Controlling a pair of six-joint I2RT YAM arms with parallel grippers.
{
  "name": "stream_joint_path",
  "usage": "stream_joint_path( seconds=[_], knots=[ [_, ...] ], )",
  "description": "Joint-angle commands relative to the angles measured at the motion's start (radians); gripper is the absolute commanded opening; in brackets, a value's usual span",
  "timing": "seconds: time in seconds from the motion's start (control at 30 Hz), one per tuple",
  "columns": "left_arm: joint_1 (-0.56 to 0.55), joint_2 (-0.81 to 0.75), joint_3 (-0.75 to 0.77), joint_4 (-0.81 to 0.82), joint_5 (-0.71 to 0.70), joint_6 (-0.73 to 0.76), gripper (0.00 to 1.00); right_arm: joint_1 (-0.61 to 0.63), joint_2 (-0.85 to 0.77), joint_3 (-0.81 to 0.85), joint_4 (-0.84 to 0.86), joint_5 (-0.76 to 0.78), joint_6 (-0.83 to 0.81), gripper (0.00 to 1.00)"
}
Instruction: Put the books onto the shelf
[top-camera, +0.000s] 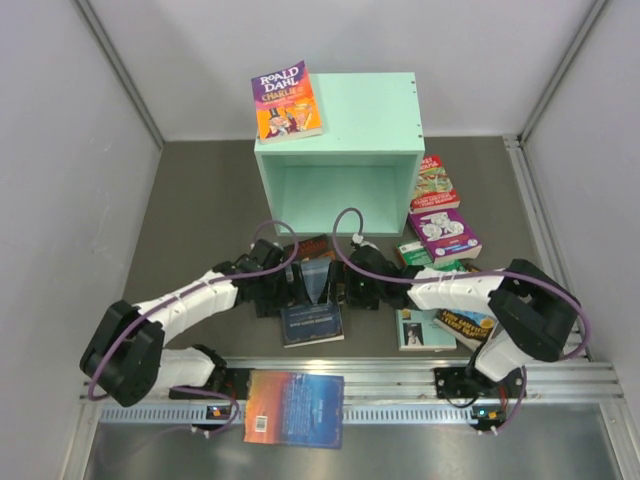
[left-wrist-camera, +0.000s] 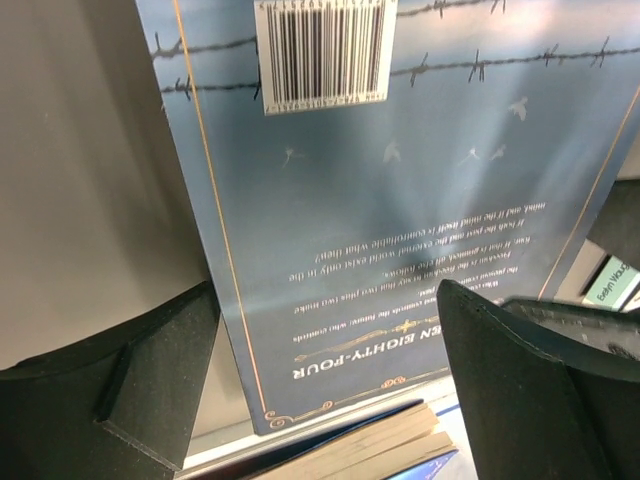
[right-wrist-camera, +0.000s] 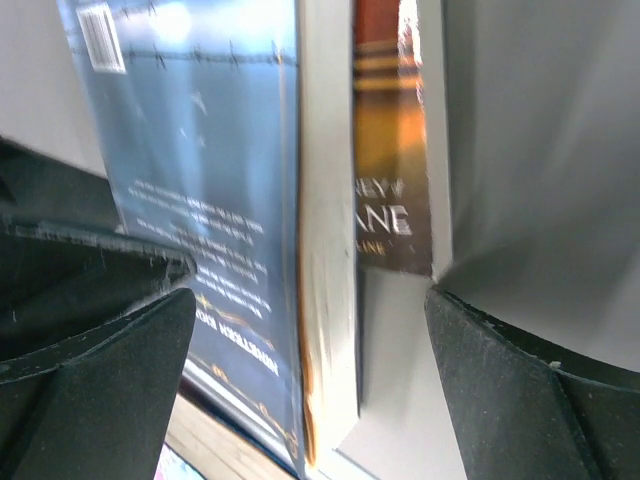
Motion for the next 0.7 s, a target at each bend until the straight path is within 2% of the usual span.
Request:
stream_joint_path(
  seconds=[0.0,0.1,0.3,0.43,0.57,0.6,0.63,0.67],
  knots=[
    [-0.004,-0.041,0.009,-0.025,0.010,0.007,0.94,0.003,0.083,-0.004,-0.077,0.058,-0.038,1.00],
    [-0.004,-0.048,0.006,-0.024,0.008,0.004,0.94,0.035,0.114,-0.024,0.049,-0.040,-0.004,1.00],
    [-0.004,-0.026,-0.005,0.021,0.018,-0.019,0.94,0.105,0.188,-0.007,0.152,-0.156,0.042,0.97],
    [-0.004,-0.008,-0.006,0.048,0.030,-0.032,0.94,0.121,0.191,-0.032,0.194,-0.193,0.057,0.88],
    [-0.004,-0.009,-0.008,0.055,0.027,-0.036,0.94,0.118,0.166,-0.050,0.183,-0.177,0.048,0.61],
    [-0.004,-0.012,-0.009,0.055,0.027,-0.041,0.94,0.118,0.160,-0.050,0.165,-0.170,0.045,0.50],
    [-0.004,-0.015,-0.012,0.056,0.027,-0.042,0.94,0.118,0.150,-0.049,0.157,-0.160,0.042,0.44],
    [-0.004,-0.017,-0.017,0.056,0.027,-0.047,0.94,0.116,0.143,-0.049,0.149,-0.154,0.036,0.29]
  ],
)
